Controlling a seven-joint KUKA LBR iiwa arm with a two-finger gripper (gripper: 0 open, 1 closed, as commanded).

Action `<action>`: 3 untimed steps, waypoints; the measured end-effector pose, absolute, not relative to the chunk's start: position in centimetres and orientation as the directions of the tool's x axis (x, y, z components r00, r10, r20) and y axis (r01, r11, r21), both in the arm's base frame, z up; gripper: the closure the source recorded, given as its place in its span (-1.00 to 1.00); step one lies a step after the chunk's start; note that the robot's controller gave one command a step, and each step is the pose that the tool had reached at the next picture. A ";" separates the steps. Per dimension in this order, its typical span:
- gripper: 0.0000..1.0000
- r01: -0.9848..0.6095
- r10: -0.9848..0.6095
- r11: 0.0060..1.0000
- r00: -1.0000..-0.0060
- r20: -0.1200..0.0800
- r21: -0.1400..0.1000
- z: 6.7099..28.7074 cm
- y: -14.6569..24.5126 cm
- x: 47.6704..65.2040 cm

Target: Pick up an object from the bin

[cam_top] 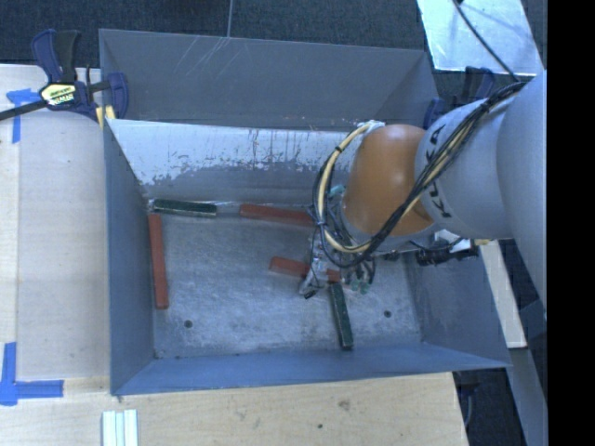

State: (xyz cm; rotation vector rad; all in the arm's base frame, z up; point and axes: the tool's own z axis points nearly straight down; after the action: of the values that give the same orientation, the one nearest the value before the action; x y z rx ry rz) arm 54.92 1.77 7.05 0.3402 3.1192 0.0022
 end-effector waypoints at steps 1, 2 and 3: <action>1.00 0.215 0.215 0.977 -0.977 -0.005 0.002 8.6 1.7 55.1; 1.00 0.215 0.215 0.977 -0.977 -0.007 0.002 8.9 1.7 55.1; 1.00 0.215 0.215 0.977 -0.977 -0.007 0.002 12.5 1.6 55.3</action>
Offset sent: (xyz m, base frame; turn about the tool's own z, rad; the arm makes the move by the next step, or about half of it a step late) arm 0.0002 -0.0001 0.0145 0.0000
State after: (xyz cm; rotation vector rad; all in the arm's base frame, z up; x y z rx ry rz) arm 55.29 1.65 12.54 0.3381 3.1159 0.0022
